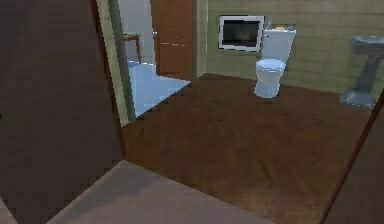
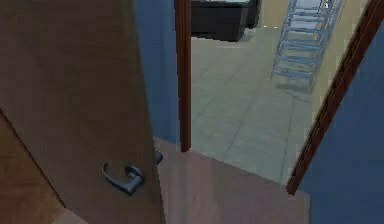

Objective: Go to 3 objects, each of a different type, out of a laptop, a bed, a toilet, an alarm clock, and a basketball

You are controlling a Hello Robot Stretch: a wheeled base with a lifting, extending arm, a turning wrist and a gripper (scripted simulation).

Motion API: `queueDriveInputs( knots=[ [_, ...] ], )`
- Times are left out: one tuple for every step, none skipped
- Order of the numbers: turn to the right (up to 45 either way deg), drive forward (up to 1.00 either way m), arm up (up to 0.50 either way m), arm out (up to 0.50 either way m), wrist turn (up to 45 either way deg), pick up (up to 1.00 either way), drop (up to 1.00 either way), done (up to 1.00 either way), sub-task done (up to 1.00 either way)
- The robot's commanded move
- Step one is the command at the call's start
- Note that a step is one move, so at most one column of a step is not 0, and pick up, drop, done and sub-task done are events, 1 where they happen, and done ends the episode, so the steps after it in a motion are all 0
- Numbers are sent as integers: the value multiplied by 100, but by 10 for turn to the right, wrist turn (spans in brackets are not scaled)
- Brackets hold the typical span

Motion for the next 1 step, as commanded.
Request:
queueDriveInputs(
  knots=[
    [270, 0, 0, 0, 0, 0, 0, 0, 0]
  ],
)
